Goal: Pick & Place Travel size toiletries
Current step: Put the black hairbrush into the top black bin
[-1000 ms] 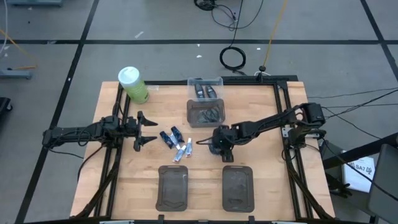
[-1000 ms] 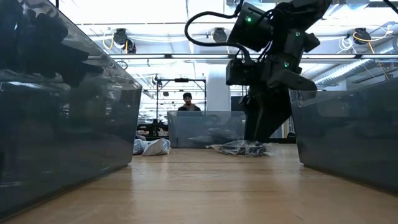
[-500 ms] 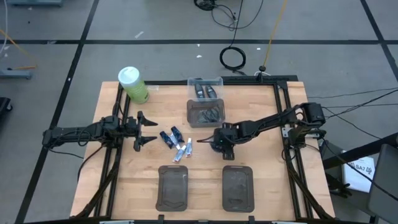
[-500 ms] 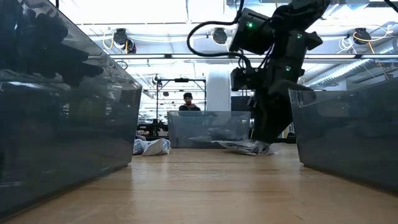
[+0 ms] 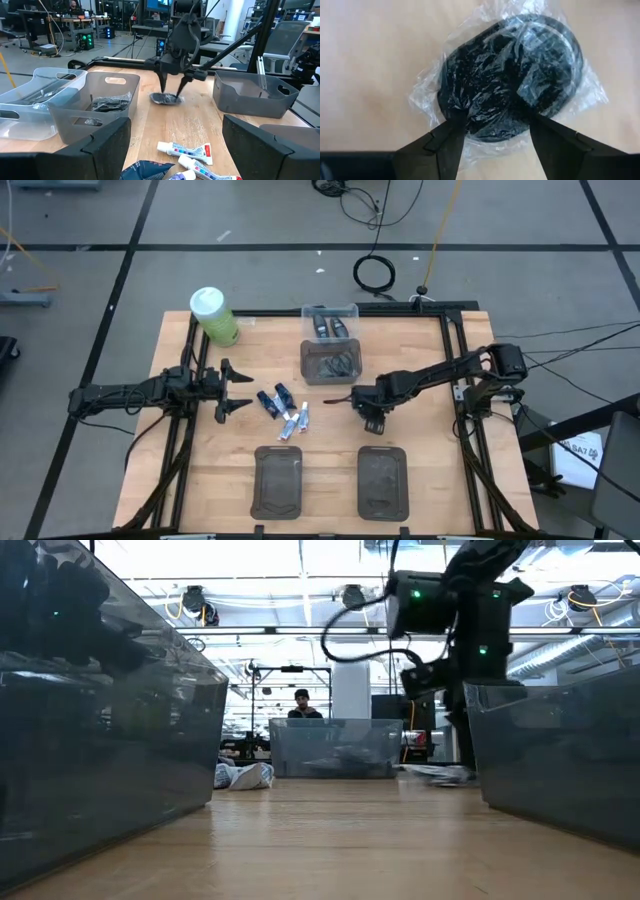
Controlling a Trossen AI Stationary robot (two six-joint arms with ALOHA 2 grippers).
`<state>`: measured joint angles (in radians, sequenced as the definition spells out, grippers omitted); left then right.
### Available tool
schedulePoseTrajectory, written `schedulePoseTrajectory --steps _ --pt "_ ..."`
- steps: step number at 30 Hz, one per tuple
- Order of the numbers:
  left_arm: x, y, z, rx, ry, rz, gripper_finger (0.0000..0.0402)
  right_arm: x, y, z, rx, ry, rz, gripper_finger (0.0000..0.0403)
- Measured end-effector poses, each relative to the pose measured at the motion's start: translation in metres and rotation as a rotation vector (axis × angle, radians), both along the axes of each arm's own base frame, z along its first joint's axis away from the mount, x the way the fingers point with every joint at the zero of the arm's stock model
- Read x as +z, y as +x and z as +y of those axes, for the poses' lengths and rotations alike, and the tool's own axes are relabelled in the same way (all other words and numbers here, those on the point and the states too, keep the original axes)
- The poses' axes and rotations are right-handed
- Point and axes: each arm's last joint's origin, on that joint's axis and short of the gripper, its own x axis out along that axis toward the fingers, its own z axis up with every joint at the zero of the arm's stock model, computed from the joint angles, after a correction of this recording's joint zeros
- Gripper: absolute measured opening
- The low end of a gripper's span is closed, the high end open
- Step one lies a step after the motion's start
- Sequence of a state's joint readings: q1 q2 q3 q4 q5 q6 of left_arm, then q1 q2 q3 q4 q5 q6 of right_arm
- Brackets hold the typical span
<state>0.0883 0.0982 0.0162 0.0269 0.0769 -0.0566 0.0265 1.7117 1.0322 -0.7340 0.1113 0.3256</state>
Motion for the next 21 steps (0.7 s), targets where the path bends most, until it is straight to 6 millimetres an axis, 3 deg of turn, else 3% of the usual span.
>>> schedulePoseTrajectory --steps 5,12,15,21 --pt "0.0 0.0 0.0 0.0 0.0 0.001 0.0306 0.018 -0.012 -0.004 -0.053 -0.11 -0.006 0.0212" --pt "0.0 0.0 0.0 0.0 0.0 0.0 0.0306 0.047 -0.019 -0.004 -0.126 -0.127 -0.181 0.0212" --pt "0.0 0.0 0.0 0.0 0.0 0.0 0.0306 0.048 -0.02 -0.001 -0.138 -0.116 -0.246 0.0212" --pt "0.0 0.0 0.0 0.0 0.0 0.0 0.0306 0.031 -0.025 0.007 -0.089 -0.095 -0.278 0.0212"
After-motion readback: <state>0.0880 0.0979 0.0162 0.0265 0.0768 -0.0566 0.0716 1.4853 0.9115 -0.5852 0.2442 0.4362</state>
